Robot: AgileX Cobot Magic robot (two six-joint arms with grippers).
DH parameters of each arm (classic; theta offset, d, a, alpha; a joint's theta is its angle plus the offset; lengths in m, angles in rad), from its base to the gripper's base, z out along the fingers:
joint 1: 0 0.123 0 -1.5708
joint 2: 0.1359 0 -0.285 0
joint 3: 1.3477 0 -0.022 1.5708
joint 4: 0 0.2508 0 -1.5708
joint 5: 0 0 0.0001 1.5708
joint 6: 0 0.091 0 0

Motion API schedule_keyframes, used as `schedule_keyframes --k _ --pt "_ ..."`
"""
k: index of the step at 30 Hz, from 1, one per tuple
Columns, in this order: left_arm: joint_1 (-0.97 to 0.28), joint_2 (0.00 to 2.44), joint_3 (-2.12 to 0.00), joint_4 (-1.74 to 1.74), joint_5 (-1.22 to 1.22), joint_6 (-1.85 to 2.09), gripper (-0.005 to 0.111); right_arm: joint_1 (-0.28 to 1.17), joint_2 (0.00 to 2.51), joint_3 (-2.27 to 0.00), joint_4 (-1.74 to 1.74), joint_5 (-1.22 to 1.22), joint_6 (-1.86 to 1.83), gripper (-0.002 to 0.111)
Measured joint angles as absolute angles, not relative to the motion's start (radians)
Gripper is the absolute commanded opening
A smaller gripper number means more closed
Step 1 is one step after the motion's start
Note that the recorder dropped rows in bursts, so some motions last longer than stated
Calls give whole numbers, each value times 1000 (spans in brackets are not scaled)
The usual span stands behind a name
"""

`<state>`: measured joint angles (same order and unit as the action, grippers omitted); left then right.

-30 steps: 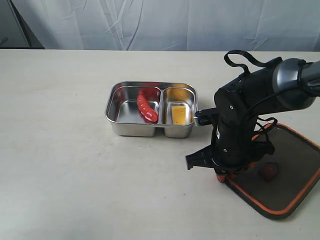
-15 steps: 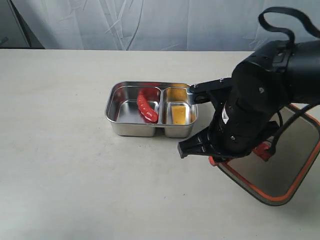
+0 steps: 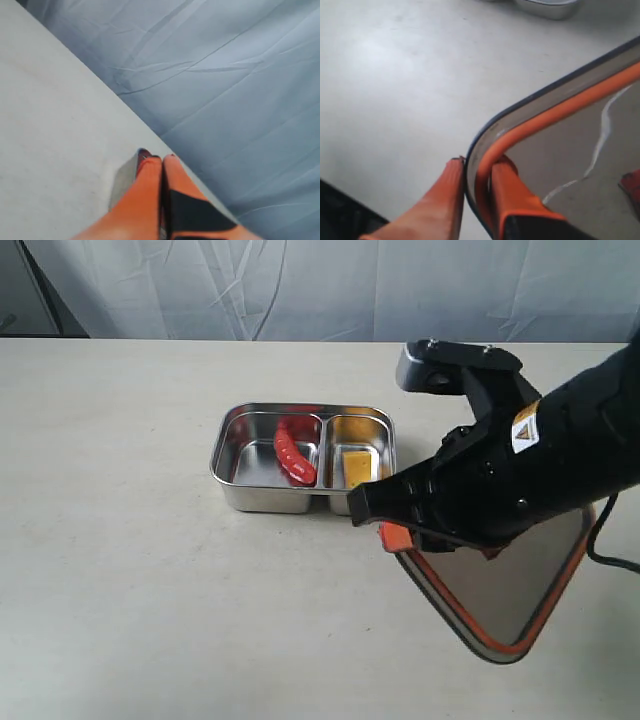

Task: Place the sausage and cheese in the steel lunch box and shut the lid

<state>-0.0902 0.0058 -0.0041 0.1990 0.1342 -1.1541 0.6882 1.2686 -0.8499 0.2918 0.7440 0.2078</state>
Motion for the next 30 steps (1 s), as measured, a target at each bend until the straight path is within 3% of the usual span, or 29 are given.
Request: schedule_keyframes --k 8,14,19,24,28,30 --pt "-162 6 -4 -429 164 -856 0 688 1160 -846 720 707 -122 -1" --pt "-251 6 -4 -970 230 -198 0 688 1141 -846 1016 679 -346 -1" --pt "-268 6 -4 -1560 430 497 0 688 1141 -846 1203 685 -499 -1" --pt "-268 5 -14 -1714 536 923 1 688 1141 -846 1374 722 -636 -1" --pt "-268 5 -16 -1727 569 987 18 688 1141 -846 1491 749 -728 -1" --pt "-268 5 -20 -1727 569 1004 33 688 1141 -846 1530 753 -761 -1"
